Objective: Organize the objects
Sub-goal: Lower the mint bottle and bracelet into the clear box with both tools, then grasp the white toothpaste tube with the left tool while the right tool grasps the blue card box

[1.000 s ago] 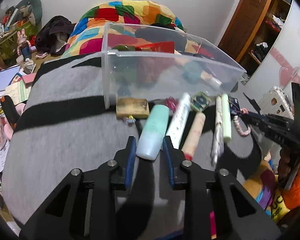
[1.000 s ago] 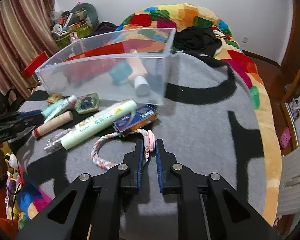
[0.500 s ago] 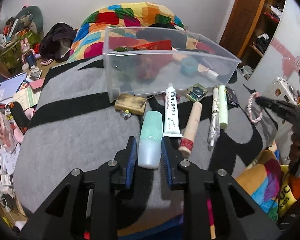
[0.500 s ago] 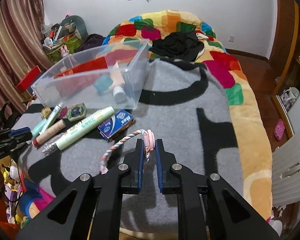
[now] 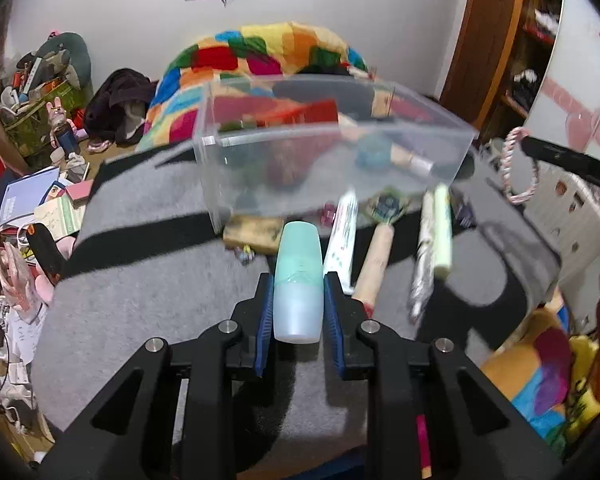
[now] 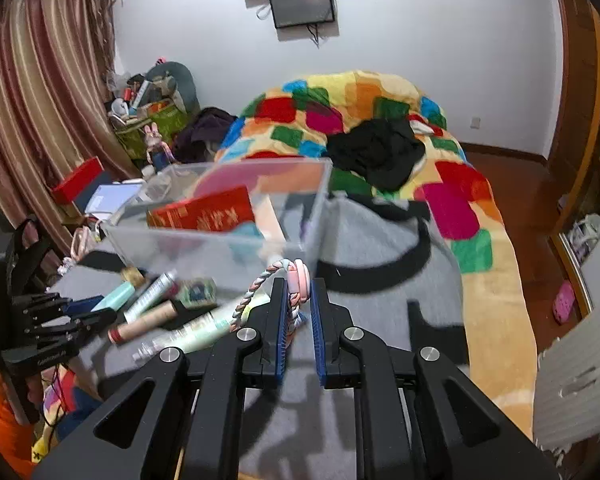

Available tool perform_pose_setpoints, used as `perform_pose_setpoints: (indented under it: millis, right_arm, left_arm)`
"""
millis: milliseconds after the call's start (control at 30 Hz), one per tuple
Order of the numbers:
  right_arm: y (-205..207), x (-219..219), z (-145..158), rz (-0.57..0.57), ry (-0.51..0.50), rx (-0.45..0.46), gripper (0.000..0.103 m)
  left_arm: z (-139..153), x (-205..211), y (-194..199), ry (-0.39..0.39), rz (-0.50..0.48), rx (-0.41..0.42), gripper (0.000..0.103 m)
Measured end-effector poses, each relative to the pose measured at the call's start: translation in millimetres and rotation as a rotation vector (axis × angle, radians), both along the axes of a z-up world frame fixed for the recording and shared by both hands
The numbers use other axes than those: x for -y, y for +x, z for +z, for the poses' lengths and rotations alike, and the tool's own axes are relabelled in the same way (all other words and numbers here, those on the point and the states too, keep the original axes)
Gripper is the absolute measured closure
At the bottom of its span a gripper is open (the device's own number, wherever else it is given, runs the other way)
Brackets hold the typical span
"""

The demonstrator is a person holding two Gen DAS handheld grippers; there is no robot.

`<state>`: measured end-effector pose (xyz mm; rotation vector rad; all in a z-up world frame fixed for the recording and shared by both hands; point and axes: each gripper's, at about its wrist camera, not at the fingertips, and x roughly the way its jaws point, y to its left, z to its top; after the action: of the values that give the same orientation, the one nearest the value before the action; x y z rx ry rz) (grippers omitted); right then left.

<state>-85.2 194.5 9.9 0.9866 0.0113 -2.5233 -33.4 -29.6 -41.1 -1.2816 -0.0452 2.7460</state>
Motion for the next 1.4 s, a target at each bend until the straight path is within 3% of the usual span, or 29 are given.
perform_pose_setpoints:
  millis: [233,400,667,900,1100,1200,1333,1400]
  right_arm:
    - [-20.6,18.7,16.5,0.015,-0.032,-0.039,0.093]
    - [-39.2,34.1,21.4,0.023,-0.045,-0.042,0.093]
    - [-74.8,61.4,6.9,0.016,-0.017,0.003,0.093]
    - [-100.5,80.7,-22.7,0.013,0.038,0.074,0.093]
    - [-97.1,90.9,-35.9,0.057,0.09,0.095,0.093]
    - [-92.6,90.5,-36.3,0.081,0.105,0.098,0.089]
    - [-86.4,86.8,-30.9,0.1,0.104,0.089,0.072]
    - [-81.7,83.5,-26.4,0.105,0.104,0.076,0.068]
  left_arm:
    - [33.9,0.4,-4.8,0.041,0.002,-0.093,0.079]
    - [45.5,1.4,-22.6,0.074,0.0,-0.114,0.079]
    - [43.2,8.4,-72.9,0.177,0.003,-0.045,0.079]
    - [37.1,-1.7,-101.8,0.155,-0.008,-0.002,0.079]
    - [28.2,-10.6,-112.5,0.134,-0.013,0.025,0.079]
    - [28.2,-11.6,-111.4,0.138,-0.016,0.025,0.079]
    - [35.1,-14.2,-105.0,0.124,-0.032,0.005,0.079]
    - [40.5,-15.9,-99.7,0.113,-0.038,-0.01,0.079]
